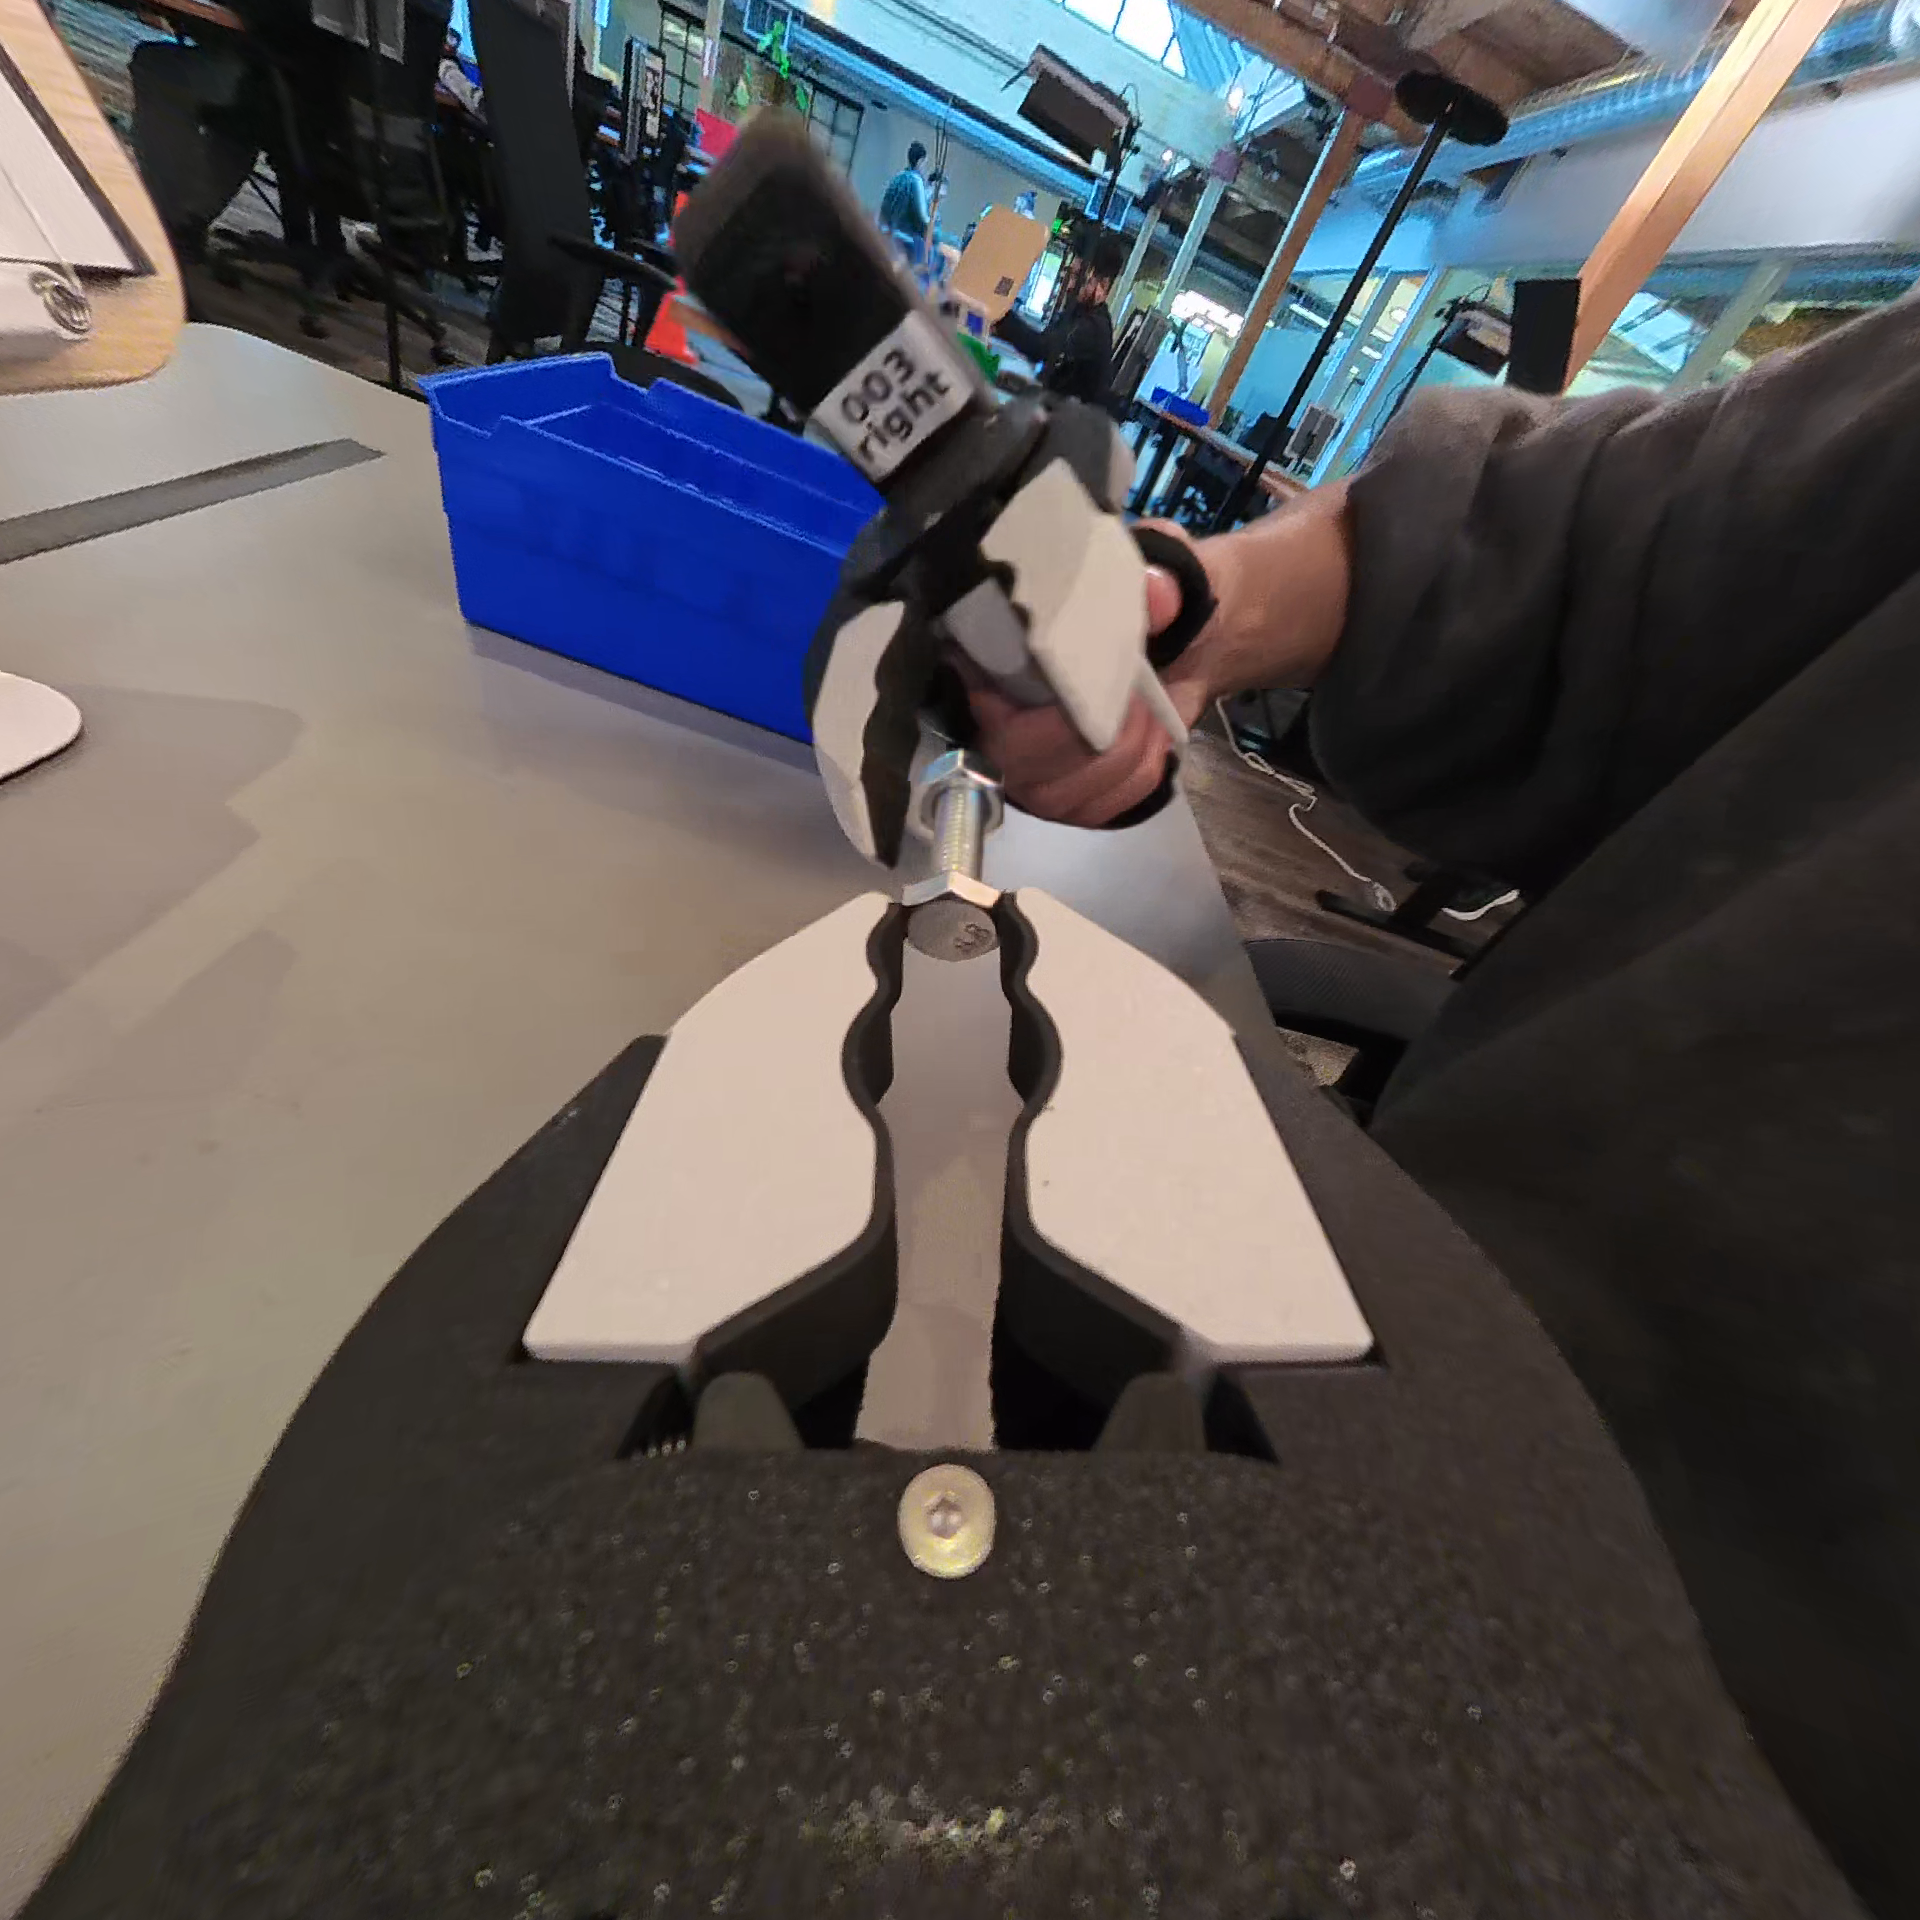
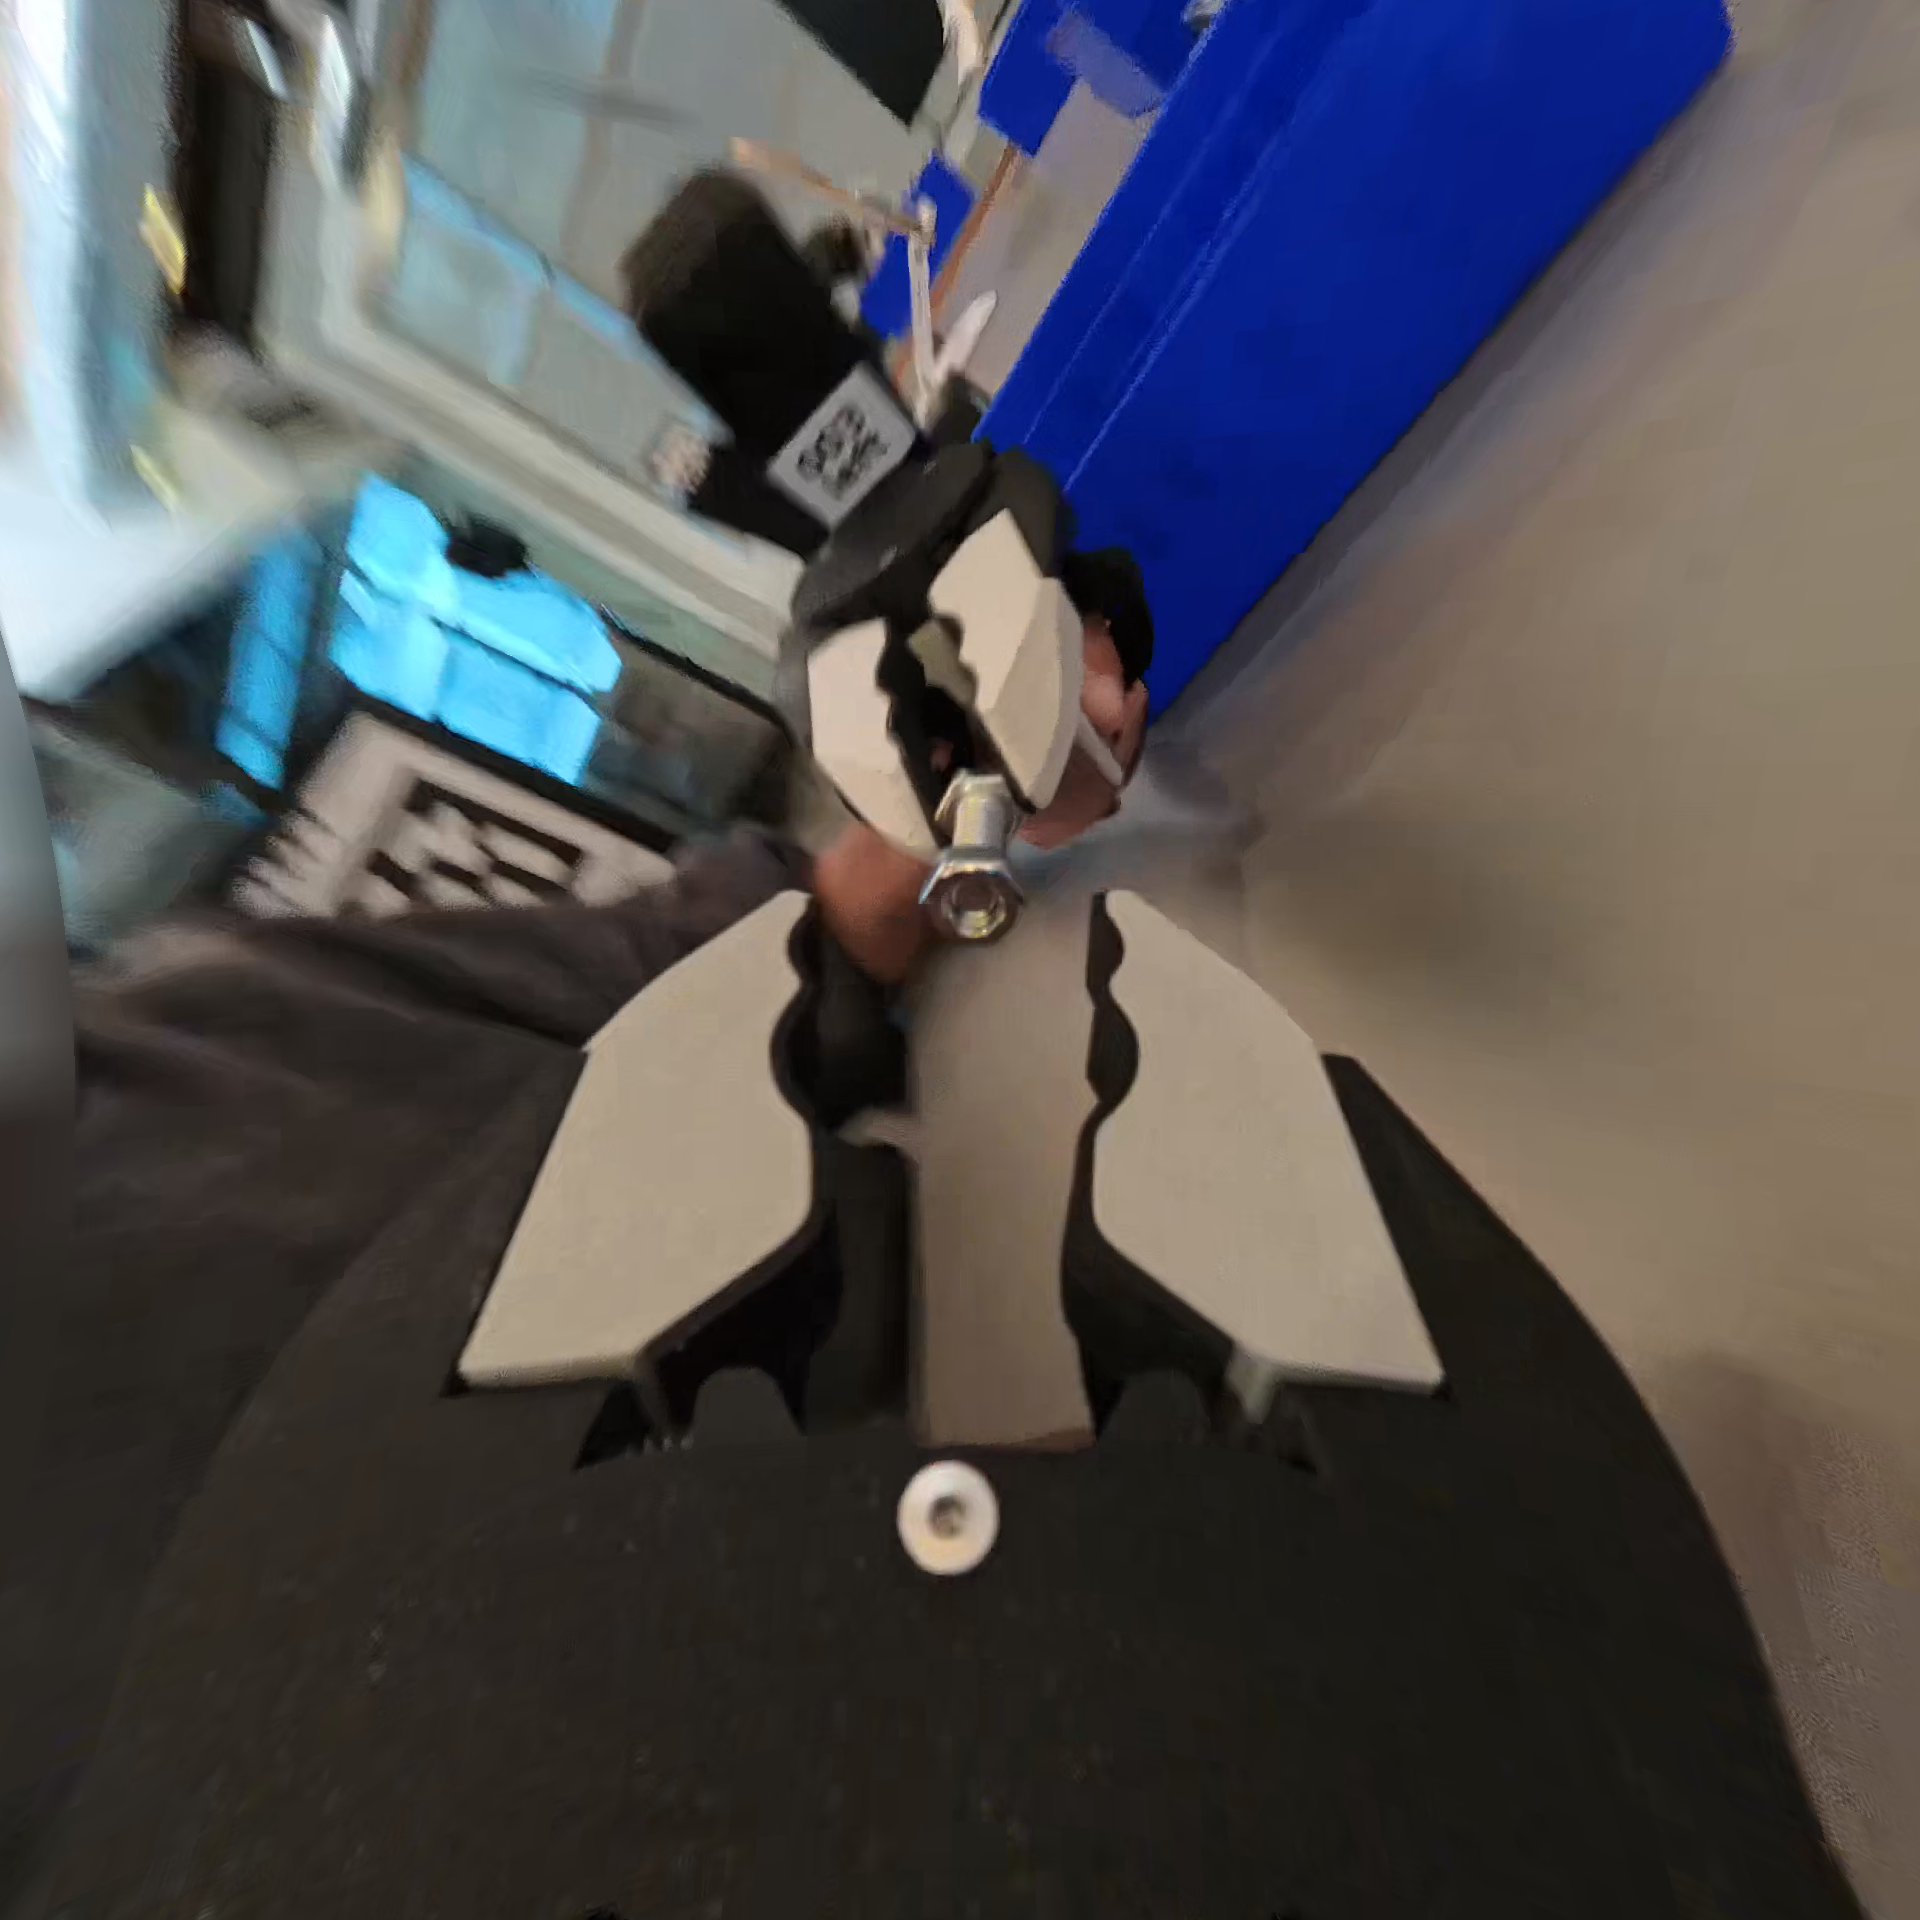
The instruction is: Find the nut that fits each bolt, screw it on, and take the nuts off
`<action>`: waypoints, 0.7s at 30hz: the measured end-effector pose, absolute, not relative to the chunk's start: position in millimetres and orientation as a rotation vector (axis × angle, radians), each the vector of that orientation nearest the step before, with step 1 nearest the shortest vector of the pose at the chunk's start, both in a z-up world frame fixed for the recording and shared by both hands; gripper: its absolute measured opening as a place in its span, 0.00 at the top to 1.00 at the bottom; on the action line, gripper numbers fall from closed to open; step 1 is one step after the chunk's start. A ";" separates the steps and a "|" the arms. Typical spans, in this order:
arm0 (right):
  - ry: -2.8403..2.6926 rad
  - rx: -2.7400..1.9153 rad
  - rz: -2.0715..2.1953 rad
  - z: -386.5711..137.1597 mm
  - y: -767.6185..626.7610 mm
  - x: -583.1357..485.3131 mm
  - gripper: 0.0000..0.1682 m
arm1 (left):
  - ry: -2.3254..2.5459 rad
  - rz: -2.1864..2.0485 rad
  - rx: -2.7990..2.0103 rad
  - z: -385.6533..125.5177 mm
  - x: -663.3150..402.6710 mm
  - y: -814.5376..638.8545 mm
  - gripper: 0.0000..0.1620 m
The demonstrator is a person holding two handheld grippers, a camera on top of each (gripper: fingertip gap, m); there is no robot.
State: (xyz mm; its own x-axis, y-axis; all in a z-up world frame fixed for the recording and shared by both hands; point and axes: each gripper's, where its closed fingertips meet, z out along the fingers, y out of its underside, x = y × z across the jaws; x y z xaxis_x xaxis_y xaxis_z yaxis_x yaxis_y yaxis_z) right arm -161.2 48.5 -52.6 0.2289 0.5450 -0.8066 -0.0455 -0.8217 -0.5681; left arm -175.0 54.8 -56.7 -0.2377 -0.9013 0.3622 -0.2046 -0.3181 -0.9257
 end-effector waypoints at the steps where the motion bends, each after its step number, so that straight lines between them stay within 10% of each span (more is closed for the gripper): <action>1: -0.640 -2.023 1.443 -57.0 47.2 -159.7 0.69 | 1.343 -1.636 -1.458 -55.6 -176.2 55.1 0.89; 9: -1.650 -1.084 -0.241 -48.7 42.2 -156.5 0.76 | 1.369 -1.847 -1.470 -54.2 -179.1 41.5 0.90; 16: -1.745 -1.061 -0.276 -57.8 41.4 -163.6 0.86 | 1.408 -1.840 -1.485 -59.2 -177.1 35.8 0.90; 21: -1.398 -1.710 0.481 -63.8 42.6 -164.9 0.89 | 1.406 -1.701 -1.459 -58.5 -176.9 43.1 0.90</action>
State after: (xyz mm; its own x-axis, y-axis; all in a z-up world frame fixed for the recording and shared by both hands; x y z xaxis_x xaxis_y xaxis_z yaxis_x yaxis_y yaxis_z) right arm -164.9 42.6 -63.8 0.3000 0.9297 0.2136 0.6013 -0.0105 -0.7990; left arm -176.9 43.1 -58.5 -0.3077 -0.8572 0.4130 -0.2444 -0.3483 -0.9050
